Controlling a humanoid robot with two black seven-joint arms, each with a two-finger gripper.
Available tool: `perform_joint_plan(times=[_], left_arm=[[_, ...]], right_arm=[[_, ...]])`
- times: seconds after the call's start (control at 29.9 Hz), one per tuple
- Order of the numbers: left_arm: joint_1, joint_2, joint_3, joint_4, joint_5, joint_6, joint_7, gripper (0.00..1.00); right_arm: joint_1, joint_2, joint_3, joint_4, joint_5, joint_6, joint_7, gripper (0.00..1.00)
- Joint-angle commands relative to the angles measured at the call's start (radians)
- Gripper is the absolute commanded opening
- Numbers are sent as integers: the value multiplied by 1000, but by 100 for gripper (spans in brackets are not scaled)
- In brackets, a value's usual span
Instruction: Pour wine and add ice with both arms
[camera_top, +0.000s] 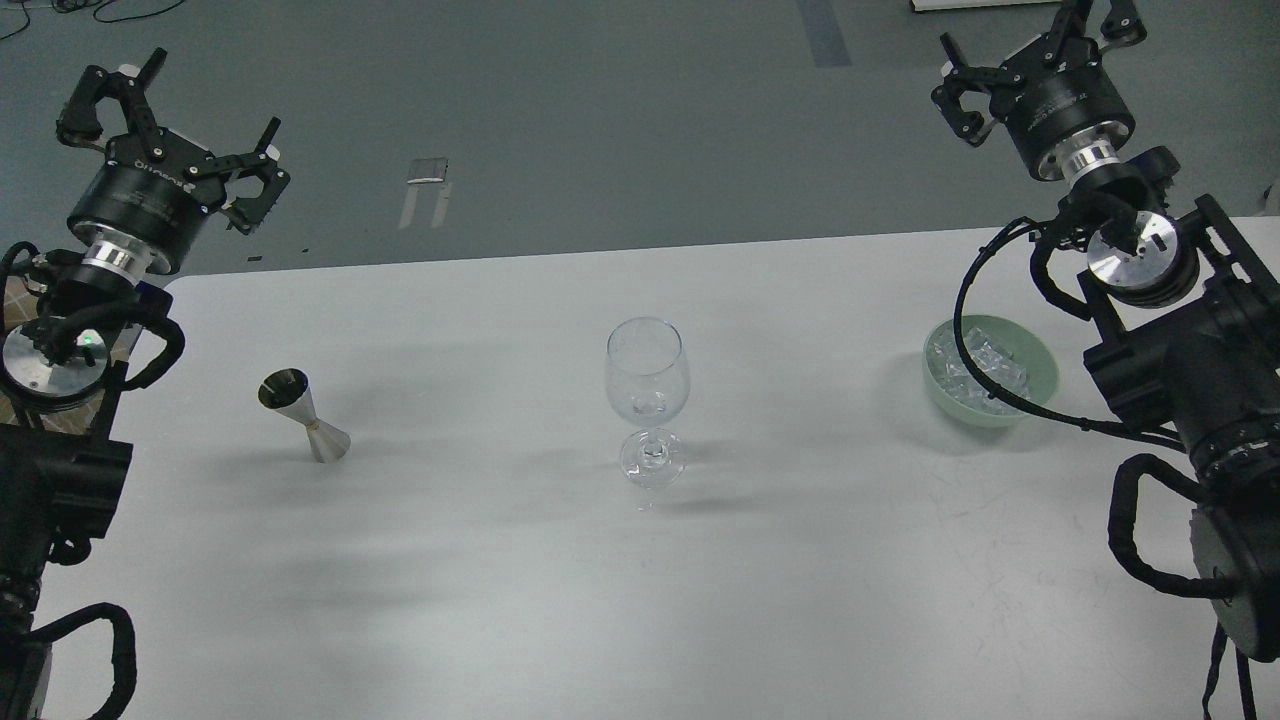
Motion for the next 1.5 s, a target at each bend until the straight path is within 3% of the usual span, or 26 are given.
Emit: perform_joint_plan(times=[0.0,0.07,0.17,0.43,0.57,0.8,1.14,1.47], left_arm=[[3,0,7,-18,44,18,9,98],[6,5,28,-42,44,38,22,98],[59,106,70,-185,39,88,38,98],[283,233,-42,-541,10,197,32,98],[423,256,-148,-644,1,205,34,98],[655,270,-329,-679,1,185,40,98],[992,175,-438,-892,-2,113,51,95],[1149,-35,-432,-909,-5,84,52,95]], right_arm=[[-5,-2,-1,21,1,0,1,100],[-8,-4,-1,28,1,0,1,100],[-43,-16,1,62,1,0,3,100],[-129,-59,7,120,3,-3,3,100],[-154,-71,11,142,3,-3,3,100],[-175,-87,11,156,3,-3,3,100],[-192,-83,7,159,3,-5,3,100],[-220,-88,10,162,3,-5,3,100]])
